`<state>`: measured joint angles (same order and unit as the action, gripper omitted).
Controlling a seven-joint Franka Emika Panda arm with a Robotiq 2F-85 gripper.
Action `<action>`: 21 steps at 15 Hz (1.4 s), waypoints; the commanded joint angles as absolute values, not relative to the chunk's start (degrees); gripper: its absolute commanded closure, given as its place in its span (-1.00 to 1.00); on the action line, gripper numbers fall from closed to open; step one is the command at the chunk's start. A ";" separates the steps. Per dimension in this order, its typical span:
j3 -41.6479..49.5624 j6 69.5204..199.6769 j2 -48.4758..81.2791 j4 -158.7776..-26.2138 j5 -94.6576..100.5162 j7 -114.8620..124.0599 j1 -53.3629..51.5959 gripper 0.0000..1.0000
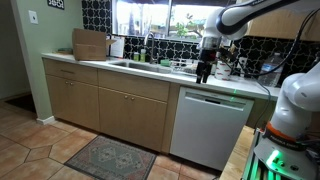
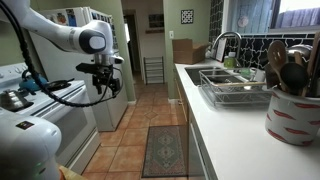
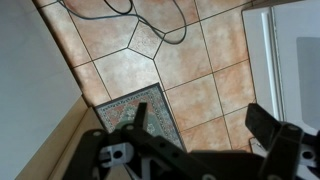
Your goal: Push the second button from the left on the dish washing machine
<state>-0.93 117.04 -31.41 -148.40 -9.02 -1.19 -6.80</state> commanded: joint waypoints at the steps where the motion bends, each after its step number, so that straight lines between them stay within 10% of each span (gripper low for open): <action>1: -1.71 117.15 -30.58 -147.83 -8.89 0.03 -5.59 -1.00; 21: -8.91 130.86 -11.55 -143.69 29.76 47.46 9.81 -1.00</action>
